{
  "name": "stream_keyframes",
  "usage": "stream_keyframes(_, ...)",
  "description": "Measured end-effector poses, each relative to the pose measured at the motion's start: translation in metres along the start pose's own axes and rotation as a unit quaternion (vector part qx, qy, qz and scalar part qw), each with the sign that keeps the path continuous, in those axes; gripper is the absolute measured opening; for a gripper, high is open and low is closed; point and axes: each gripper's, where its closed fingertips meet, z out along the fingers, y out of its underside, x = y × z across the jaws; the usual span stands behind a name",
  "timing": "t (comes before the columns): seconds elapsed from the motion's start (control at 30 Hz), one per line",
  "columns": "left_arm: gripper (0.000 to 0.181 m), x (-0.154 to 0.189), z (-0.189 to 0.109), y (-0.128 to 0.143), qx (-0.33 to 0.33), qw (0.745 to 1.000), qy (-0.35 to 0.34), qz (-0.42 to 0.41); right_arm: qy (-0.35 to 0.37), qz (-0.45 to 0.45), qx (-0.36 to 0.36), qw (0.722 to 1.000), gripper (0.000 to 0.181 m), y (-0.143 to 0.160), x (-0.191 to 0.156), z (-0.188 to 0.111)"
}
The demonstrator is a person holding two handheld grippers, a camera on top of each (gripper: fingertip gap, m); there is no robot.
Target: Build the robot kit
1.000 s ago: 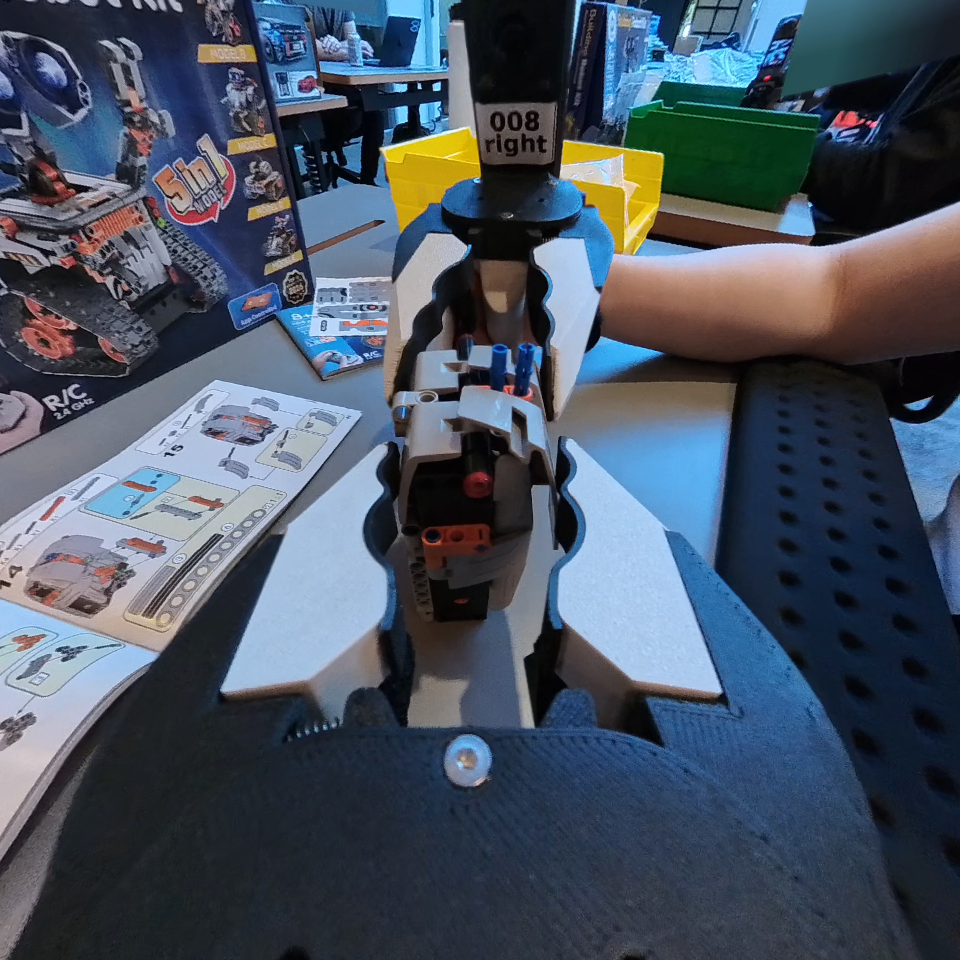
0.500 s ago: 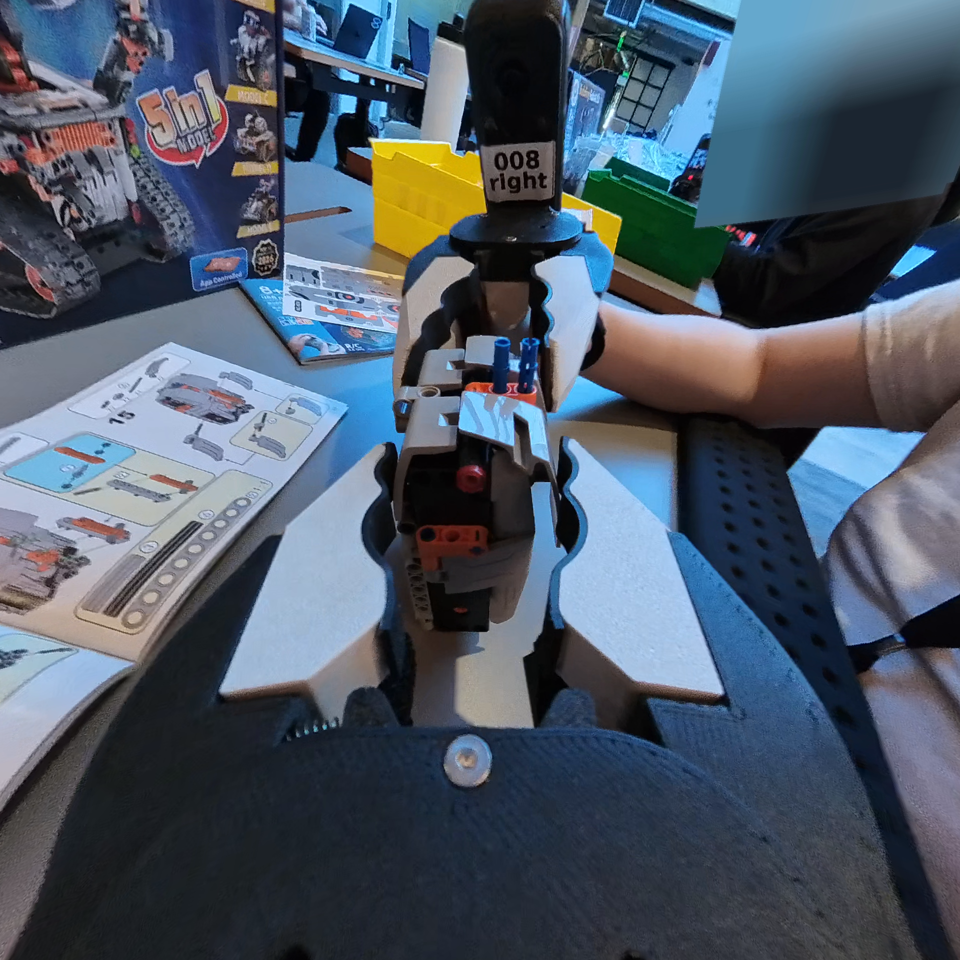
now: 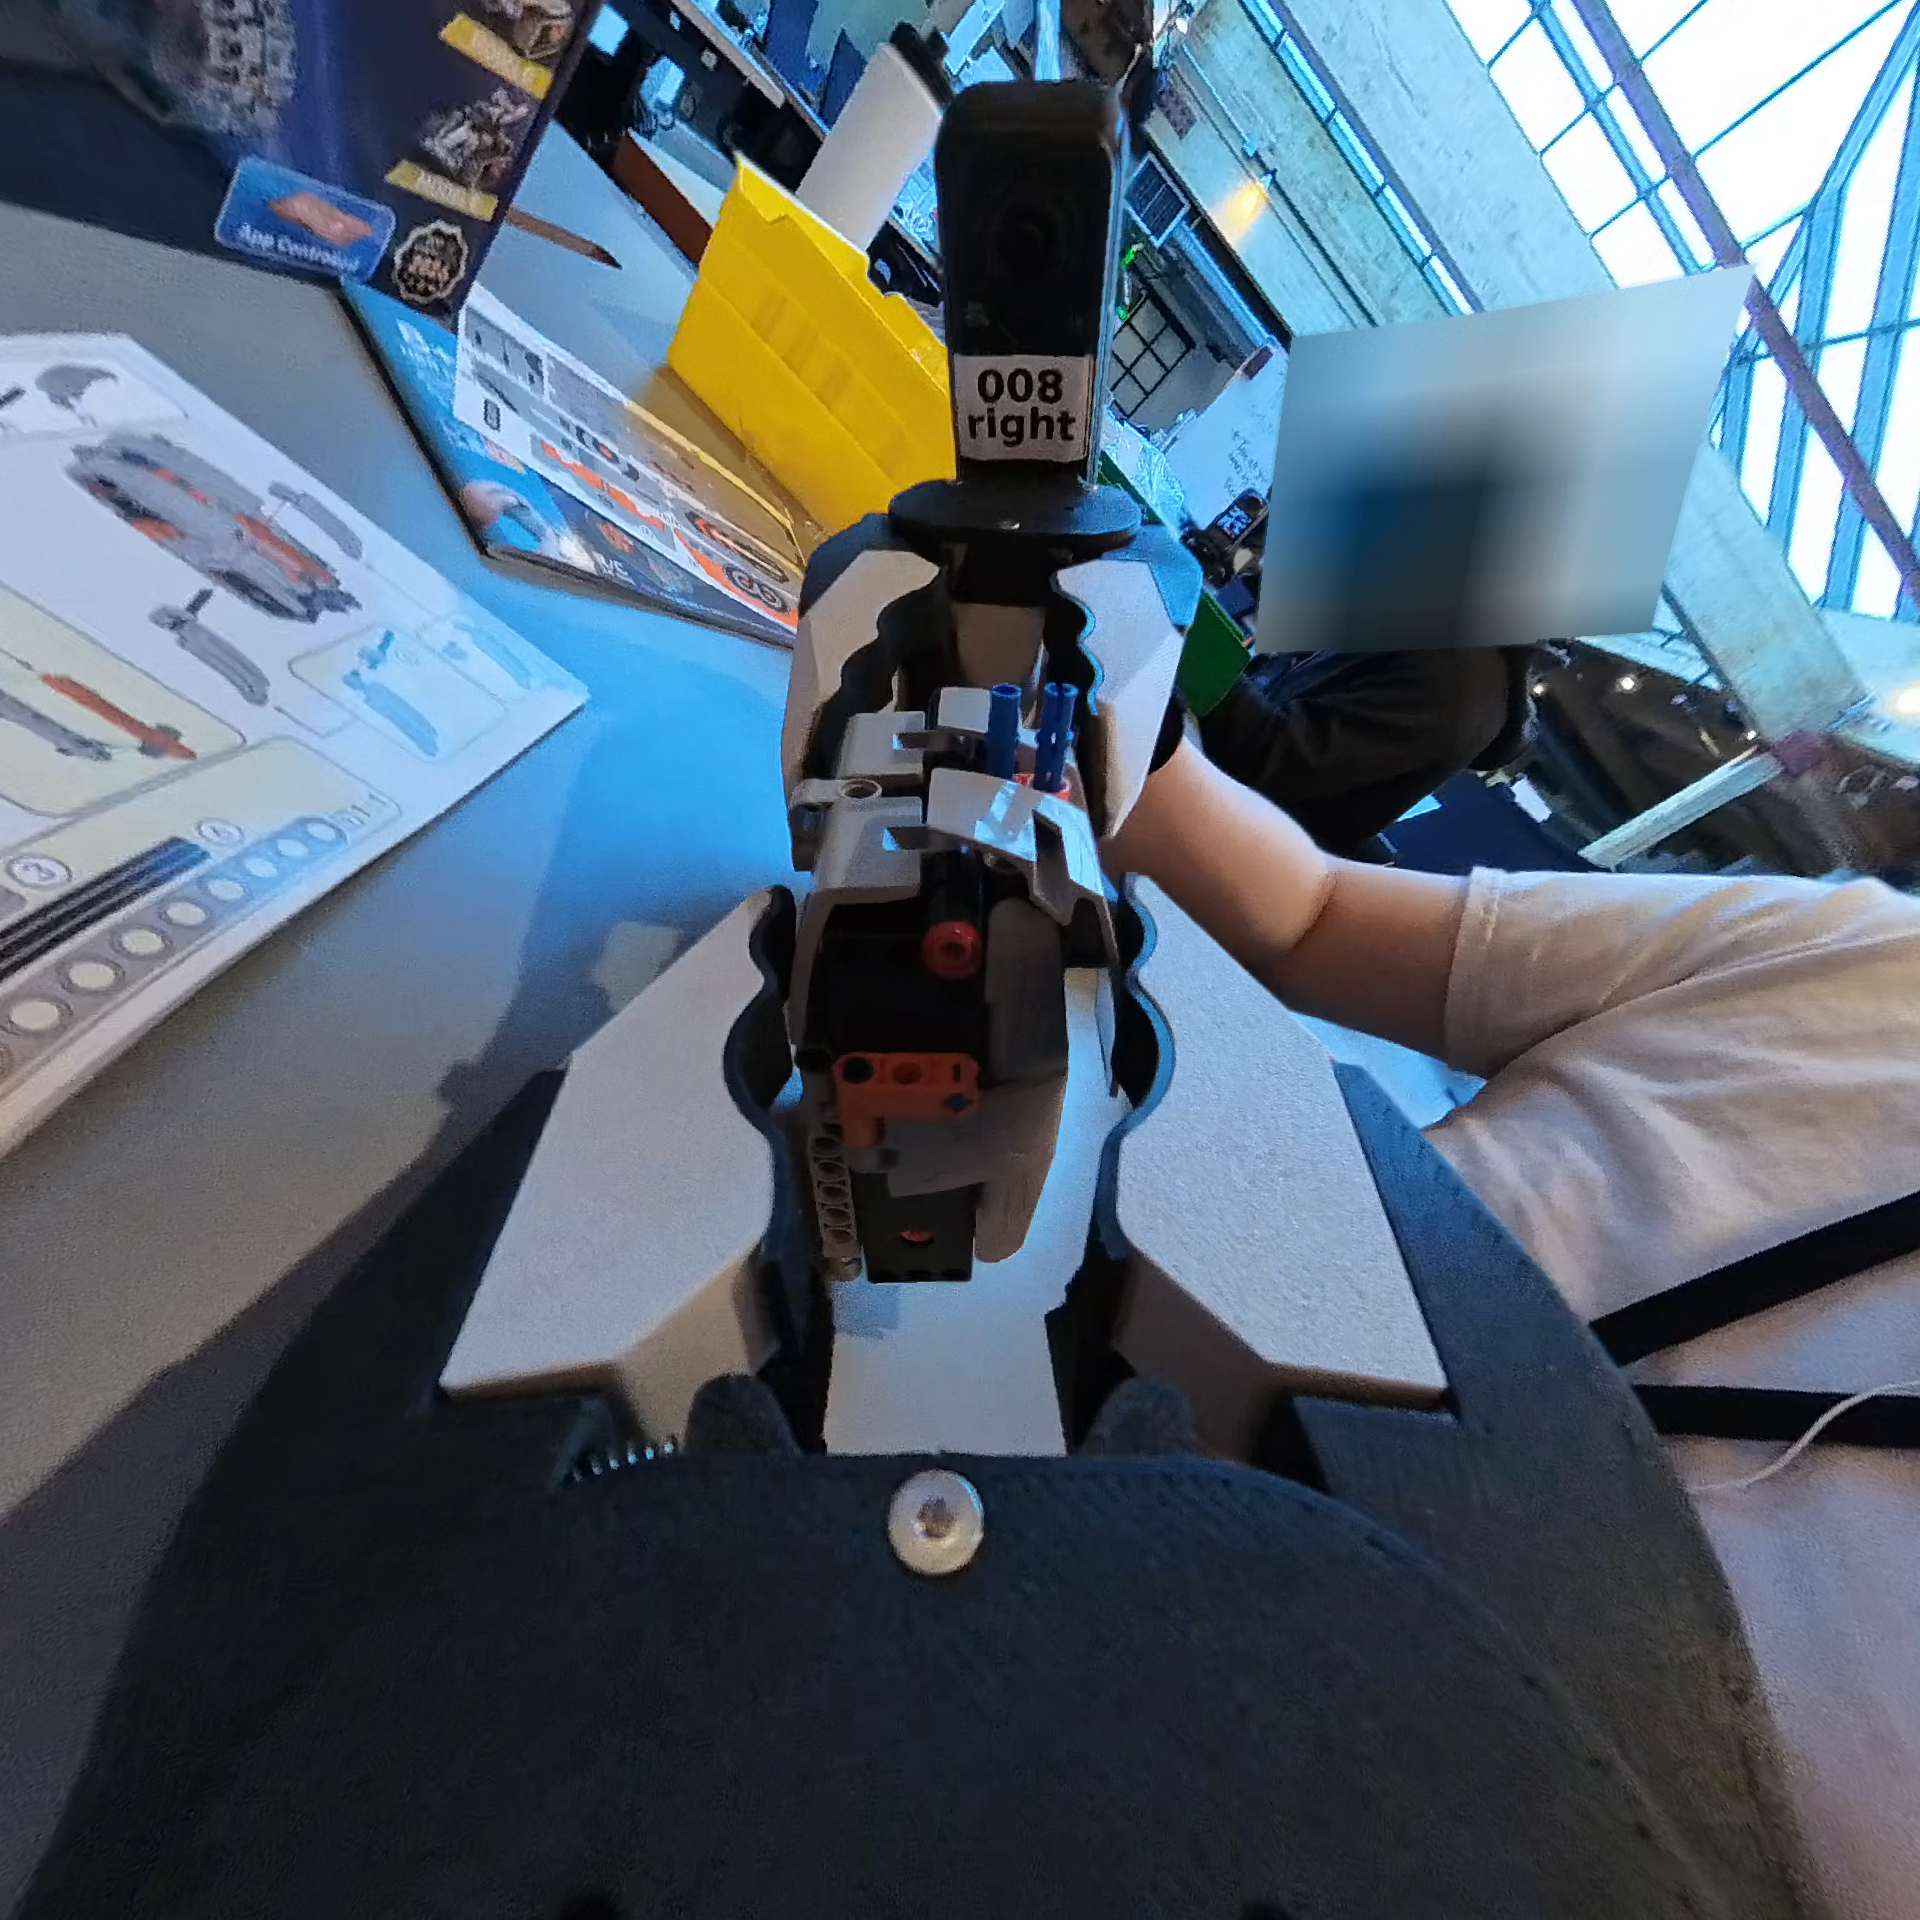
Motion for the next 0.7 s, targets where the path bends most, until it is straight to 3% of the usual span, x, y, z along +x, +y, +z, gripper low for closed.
stream_keyframes(0.5, 0.057, 0.008, -0.031, 0.02, -0.04, 0.996, 0.054, -0.064, 0.0, 0.038, 0.029, 0.999, 0.061, 0.015, -0.016, 0.03)
stream_keyframes(0.7, 0.058, 0.004, -0.032, 0.019, -0.031, 0.994, 0.059, -0.092, 0.06, -0.059, 0.057, 0.995, 0.067, 0.007, -0.011, 0.022)
